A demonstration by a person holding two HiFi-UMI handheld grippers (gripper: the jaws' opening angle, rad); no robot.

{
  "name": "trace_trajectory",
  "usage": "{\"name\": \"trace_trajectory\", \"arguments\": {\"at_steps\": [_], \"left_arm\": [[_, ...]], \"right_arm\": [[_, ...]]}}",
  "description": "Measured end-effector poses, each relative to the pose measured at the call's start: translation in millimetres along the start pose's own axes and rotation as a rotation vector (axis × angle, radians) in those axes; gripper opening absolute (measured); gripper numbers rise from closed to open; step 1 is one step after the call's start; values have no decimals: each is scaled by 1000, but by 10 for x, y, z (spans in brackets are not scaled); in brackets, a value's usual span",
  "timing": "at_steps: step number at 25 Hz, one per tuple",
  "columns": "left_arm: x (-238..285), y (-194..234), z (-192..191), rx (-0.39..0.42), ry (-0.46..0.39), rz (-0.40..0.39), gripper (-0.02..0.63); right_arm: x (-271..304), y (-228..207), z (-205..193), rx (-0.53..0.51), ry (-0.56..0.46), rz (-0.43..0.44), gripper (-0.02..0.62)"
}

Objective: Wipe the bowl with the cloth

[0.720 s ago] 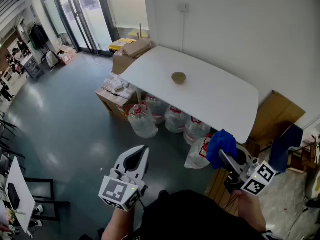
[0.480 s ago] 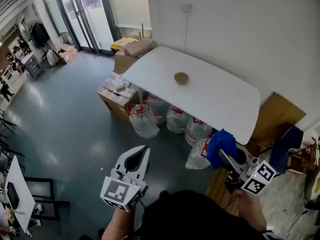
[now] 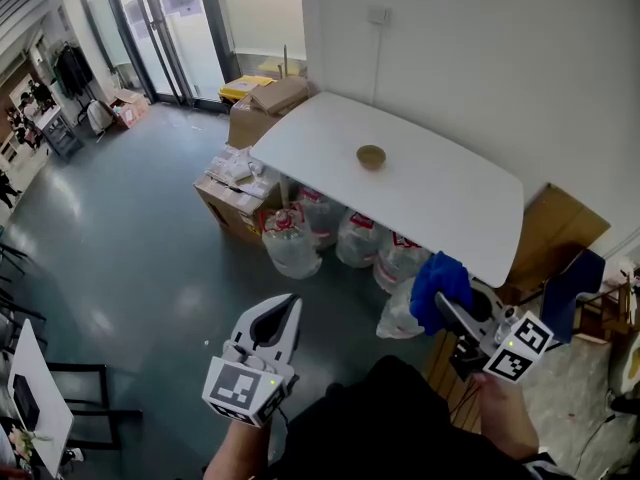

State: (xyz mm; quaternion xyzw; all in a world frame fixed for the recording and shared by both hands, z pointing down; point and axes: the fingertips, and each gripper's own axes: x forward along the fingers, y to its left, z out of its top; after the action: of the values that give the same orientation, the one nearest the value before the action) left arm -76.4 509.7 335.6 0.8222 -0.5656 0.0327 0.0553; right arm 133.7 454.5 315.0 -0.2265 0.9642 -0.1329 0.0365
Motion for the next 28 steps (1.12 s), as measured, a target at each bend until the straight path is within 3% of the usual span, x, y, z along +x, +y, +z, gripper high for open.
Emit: {"name": "trace_trajectory", "arguments": {"at_steps": [8,19,23,28], "left_arm": [[391,442,-48,-4,30,14,11],[1807,1101,172,-29,60,47,11],[2361,1260,241,-2,69,39,11],[2808,1446,329,-4,65,66,11]], "right_arm": [[368,-410,-15,67,-11,-6,89],[1210,-1821,141,156,6,28,89],[1450,-2343,249,171,7,47,89],[1738,-2796,293,193,33,77,89]]}}
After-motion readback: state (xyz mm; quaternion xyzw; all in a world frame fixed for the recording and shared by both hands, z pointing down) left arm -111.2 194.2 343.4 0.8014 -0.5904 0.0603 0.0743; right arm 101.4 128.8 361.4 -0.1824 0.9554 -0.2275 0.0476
